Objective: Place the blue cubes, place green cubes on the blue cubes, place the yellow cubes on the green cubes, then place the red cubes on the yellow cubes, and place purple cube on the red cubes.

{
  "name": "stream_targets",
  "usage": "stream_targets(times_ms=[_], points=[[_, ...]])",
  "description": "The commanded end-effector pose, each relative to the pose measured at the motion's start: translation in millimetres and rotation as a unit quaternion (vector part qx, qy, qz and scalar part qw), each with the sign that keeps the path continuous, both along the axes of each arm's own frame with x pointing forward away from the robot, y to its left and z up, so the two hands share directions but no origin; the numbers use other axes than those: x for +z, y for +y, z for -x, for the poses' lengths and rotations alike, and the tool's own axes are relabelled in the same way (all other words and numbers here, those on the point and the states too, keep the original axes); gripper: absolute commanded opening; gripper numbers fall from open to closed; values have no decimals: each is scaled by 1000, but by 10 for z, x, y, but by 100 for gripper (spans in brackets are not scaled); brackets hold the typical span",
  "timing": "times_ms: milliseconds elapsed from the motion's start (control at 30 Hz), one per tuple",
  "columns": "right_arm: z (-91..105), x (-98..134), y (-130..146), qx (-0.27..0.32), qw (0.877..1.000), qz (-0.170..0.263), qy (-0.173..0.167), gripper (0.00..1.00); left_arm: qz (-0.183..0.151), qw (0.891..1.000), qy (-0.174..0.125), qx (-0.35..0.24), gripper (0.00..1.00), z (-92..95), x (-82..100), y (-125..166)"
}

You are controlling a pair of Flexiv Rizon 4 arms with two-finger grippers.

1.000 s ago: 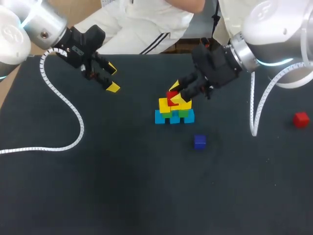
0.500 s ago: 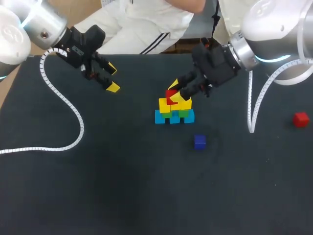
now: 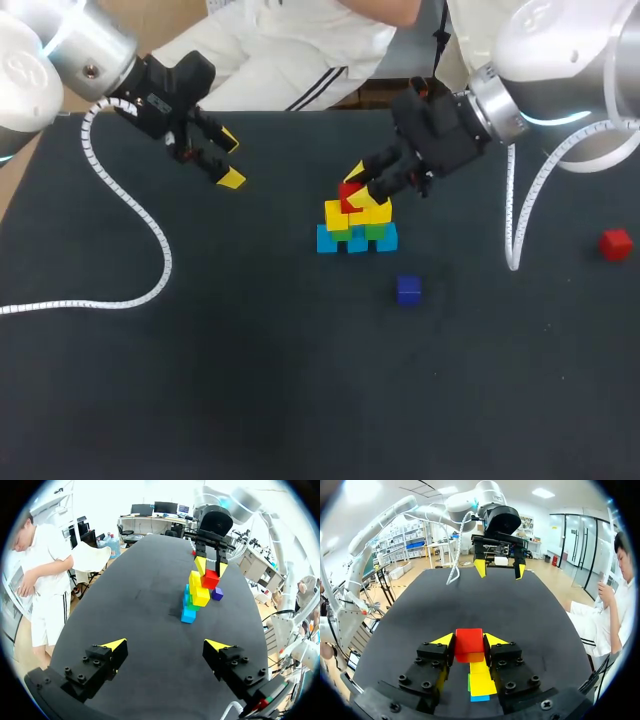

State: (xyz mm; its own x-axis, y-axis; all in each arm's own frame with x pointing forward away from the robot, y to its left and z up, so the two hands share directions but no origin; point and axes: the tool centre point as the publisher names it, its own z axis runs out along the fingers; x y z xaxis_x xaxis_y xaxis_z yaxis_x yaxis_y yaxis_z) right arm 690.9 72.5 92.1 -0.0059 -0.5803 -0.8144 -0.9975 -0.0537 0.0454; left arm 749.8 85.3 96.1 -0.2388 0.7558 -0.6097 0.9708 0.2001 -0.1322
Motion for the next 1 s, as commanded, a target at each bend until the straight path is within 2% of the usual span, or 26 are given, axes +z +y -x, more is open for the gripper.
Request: stream_targets(times_ms=[33, 1000], points=[[-31, -20, 8, 1, 1000, 0, 3, 0, 1, 1000, -1, 0, 100, 7, -1, 9], [-78, -47, -4, 1, 1000, 1, 5, 0, 1, 1000, -1, 0, 100, 7, -1, 9]])
